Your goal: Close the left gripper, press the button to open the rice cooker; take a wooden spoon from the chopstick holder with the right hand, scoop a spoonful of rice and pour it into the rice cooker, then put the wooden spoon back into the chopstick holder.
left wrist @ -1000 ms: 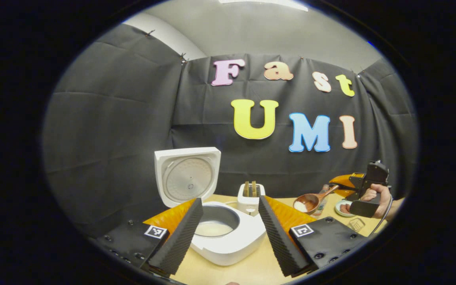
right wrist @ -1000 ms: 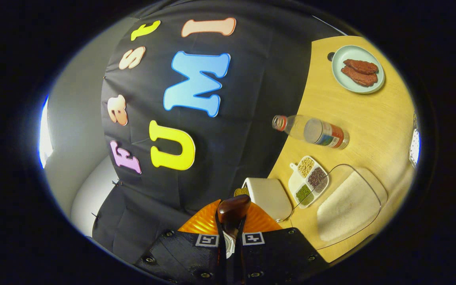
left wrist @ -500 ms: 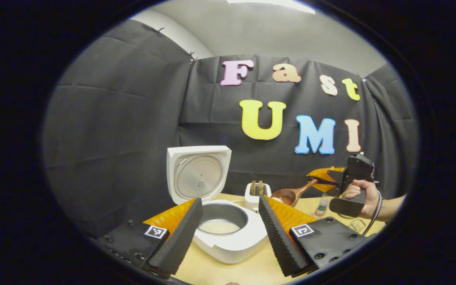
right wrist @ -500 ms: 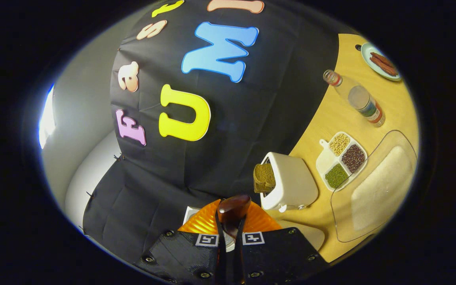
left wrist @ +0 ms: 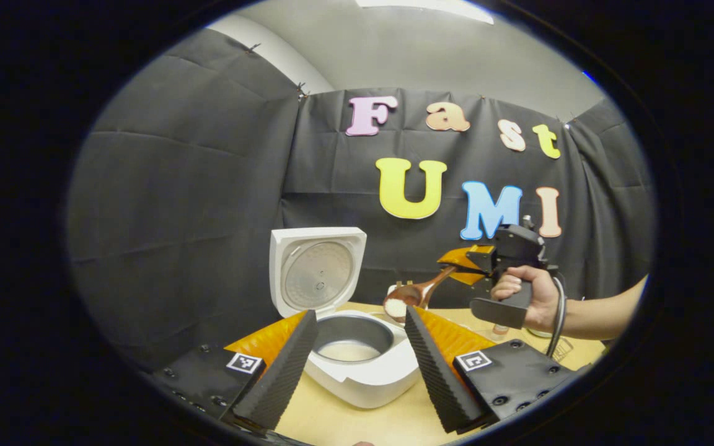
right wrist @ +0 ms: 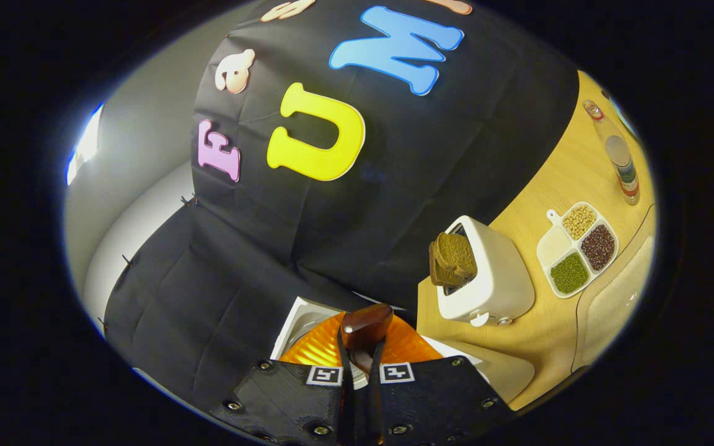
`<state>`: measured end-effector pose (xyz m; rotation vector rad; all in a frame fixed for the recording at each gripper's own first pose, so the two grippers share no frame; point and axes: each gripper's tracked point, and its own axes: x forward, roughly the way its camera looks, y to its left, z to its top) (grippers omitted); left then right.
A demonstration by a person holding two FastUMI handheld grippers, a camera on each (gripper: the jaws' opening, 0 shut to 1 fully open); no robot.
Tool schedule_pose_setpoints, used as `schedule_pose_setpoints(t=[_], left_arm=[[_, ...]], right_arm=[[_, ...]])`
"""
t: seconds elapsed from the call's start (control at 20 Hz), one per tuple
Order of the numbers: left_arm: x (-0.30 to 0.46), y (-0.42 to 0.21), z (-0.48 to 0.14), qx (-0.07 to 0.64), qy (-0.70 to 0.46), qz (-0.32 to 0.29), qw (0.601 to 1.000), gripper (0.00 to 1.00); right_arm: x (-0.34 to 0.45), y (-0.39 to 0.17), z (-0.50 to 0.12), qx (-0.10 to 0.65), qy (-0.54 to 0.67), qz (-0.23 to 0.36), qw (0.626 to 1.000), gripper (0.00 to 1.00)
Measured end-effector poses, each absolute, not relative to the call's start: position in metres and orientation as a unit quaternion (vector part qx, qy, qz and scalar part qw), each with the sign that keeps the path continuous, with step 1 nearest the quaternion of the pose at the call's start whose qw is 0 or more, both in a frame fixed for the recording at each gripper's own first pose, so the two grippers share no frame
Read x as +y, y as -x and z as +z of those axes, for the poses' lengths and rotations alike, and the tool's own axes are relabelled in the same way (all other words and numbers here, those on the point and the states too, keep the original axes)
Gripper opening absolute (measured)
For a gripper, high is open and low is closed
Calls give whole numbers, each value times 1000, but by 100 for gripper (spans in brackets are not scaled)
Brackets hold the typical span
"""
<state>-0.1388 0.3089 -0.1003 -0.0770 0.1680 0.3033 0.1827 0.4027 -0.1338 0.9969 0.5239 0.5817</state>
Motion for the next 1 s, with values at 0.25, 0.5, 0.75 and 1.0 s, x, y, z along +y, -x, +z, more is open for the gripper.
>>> schedule_pose_setpoints(t=[0.25,0.5,0.75,1.0], left_arm=[[319,150,-101,85,41,163,982,98],[321,165,-106,94,38,174,980,98],[321,177,-111,97,37,193,976,98],[324,187,-116,97,53,203,973,98]], right_arm=[[438,-180,-143,252,-412,287,827,7],[467,-184,-147,234,-291,302,877,7],[507,-176,-146,193,-137,344,909,7],[534,-150,-132,124,5,404,907,8]])
